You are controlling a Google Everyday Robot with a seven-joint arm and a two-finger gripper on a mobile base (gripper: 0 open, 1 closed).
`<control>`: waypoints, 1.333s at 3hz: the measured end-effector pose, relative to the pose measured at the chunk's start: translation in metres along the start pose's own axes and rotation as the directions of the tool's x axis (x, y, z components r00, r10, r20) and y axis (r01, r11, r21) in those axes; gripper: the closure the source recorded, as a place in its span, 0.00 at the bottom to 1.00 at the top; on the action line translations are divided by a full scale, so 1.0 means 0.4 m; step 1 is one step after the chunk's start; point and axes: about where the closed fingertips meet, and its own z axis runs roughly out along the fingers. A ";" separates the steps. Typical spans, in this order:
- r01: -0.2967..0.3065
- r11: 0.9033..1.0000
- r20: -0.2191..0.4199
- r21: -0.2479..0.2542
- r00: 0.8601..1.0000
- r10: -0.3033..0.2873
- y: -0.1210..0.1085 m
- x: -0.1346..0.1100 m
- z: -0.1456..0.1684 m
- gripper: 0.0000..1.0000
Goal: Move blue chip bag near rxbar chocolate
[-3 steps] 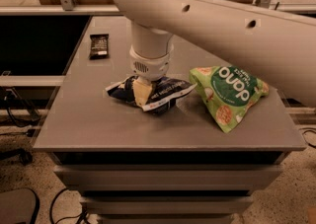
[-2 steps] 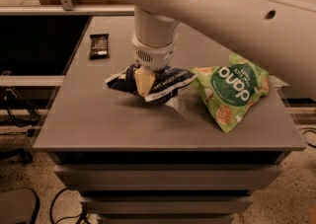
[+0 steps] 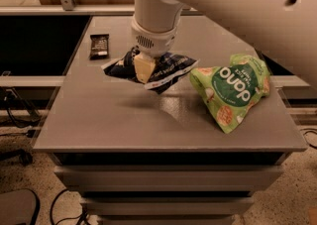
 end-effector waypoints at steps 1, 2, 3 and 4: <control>0.033 0.999 0.015 0.012 0.999 -0.033 -0.011 -0.040 -0.006 1.00; 0.108 0.993 0.038 0.042 0.993 -0.110 -0.039 -0.143 -0.019 1.00; 0.157 0.984 0.082 0.087 0.983 -0.164 -0.079 -0.294 -0.019 1.00; 0.152 0.982 0.106 0.113 0.981 -0.164 -0.117 -0.376 -0.006 1.00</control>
Offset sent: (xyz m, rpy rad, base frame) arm 0.0701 0.0910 0.0511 -0.0072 -0.1321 0.2041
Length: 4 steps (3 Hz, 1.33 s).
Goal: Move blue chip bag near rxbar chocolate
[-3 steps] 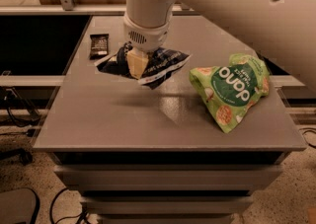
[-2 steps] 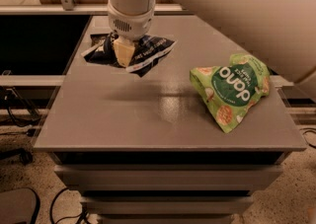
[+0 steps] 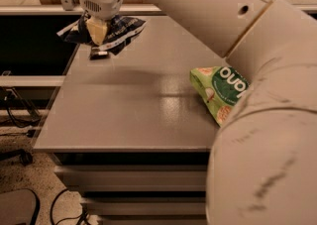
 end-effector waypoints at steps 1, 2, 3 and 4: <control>-0.071 0.997 -0.015 0.024 0.997 0.072 -0.067 -0.046 0.048 1.00; -0.168 0.985 -0.038 0.041 0.985 0.170 -0.137 -0.067 0.101 1.00; -0.245 0.968 -0.057 0.053 0.967 0.248 -0.192 -0.071 0.146 1.00; -0.303 0.951 -0.066 0.057 0.950 0.307 -0.233 -0.061 0.179 1.00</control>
Offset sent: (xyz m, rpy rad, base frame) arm 0.1131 0.0139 -0.0165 0.0263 0.0292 -0.3064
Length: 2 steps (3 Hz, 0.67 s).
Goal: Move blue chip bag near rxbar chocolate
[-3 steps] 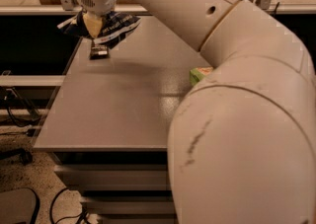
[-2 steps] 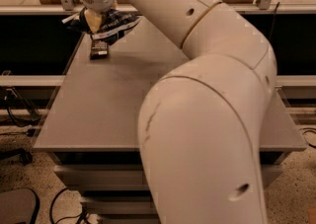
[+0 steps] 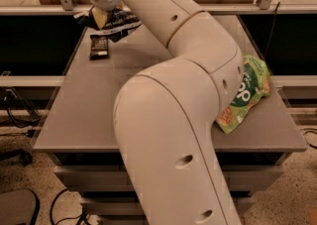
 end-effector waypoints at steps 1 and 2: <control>-0.041 0.999 0.005 -0.008 0.999 0.041 -0.030 0.001 0.018 1.00; -0.064 0.997 0.021 -0.032 0.998 0.065 -0.047 0.003 0.029 1.00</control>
Offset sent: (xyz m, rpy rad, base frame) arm 0.0249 -0.0242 0.0022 0.0853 0.0550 -0.0648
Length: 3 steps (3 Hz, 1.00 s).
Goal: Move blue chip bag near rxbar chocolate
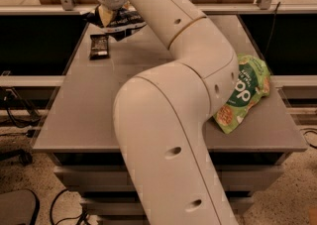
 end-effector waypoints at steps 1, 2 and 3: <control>-0.010 1.000 0.008 -0.018 1.000 0.010 -0.009 0.001 0.007 1.00; -0.012 1.000 0.012 -0.028 1.000 0.012 -0.013 -0.001 0.011 1.00; -0.014 0.999 0.014 -0.033 1.000 0.015 -0.016 -0.003 0.014 1.00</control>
Offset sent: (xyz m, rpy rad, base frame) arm 0.0054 -0.0117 0.0065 0.0226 0.0483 -0.0035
